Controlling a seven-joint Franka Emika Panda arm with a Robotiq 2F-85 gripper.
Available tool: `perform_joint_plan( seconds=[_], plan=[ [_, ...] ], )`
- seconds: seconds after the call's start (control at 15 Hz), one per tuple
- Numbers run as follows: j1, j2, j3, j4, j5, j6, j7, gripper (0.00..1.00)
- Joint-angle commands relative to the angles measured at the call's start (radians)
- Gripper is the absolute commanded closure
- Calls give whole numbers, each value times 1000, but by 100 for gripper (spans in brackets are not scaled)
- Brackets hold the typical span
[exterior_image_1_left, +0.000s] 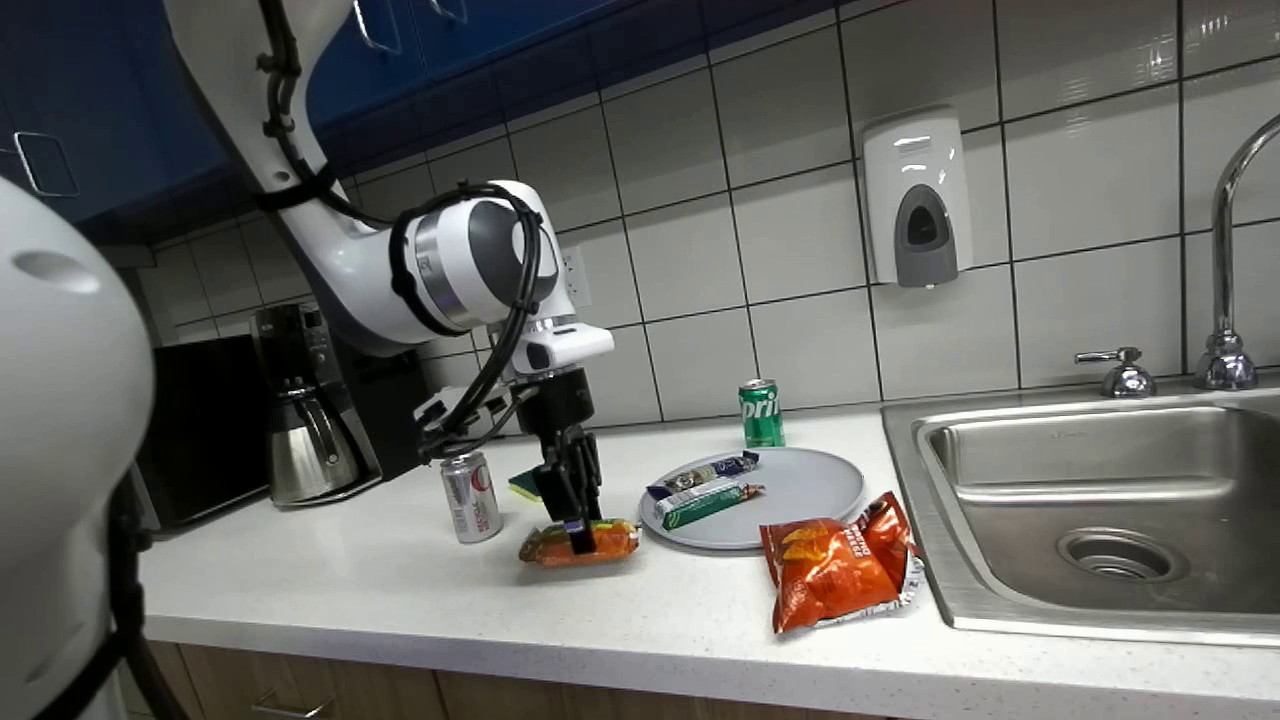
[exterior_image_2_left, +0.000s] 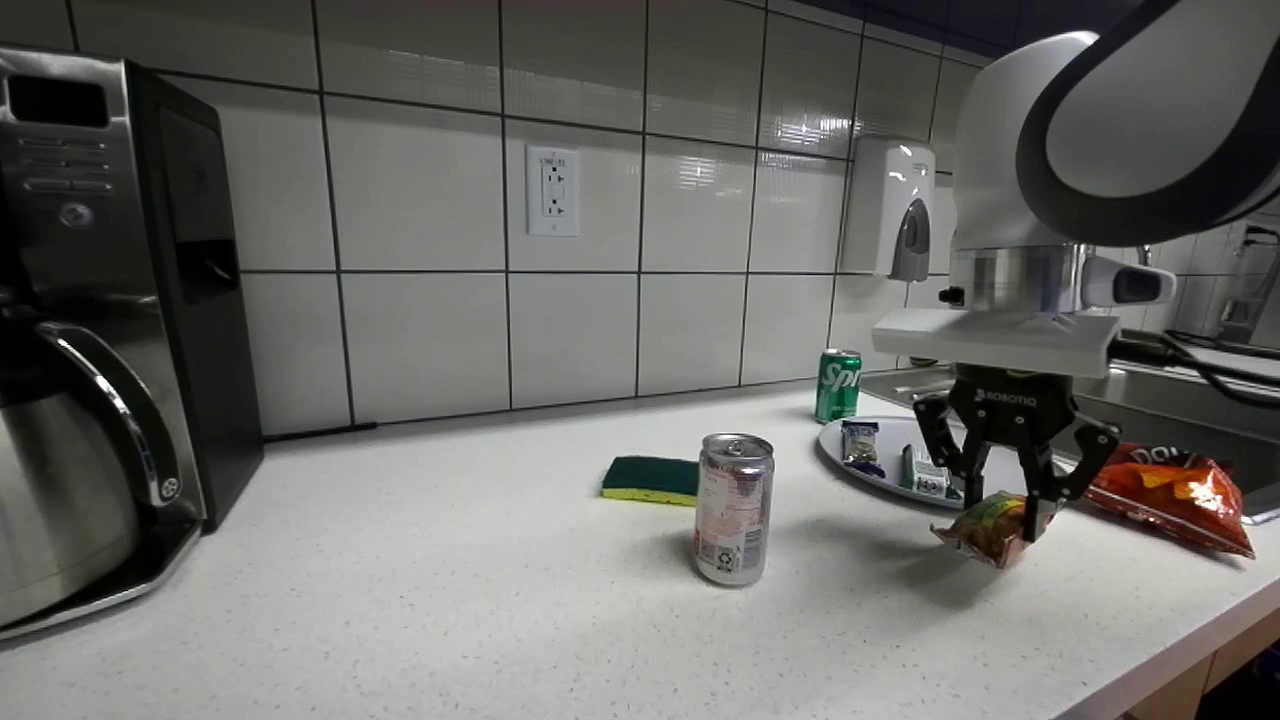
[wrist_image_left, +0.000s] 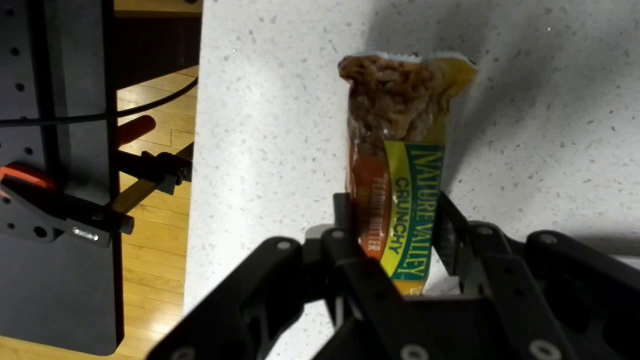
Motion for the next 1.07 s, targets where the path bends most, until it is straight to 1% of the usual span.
perform_joint_plan(
  seconds=[0.0,0.27,0.47,0.73,1.0],
  plan=[
    [-49,-81,7,-6,-20,-75,-52,84],
    [-95,-105,-6,3,-16,-113,-153,84],
    [-129,-107,-21,17,-14,-135,-256,84],
    [-175,-83,-42,53,-41,-149,-359,84],
    [-207,-39,-61,97,-82,-150,-444,84]
  ],
)
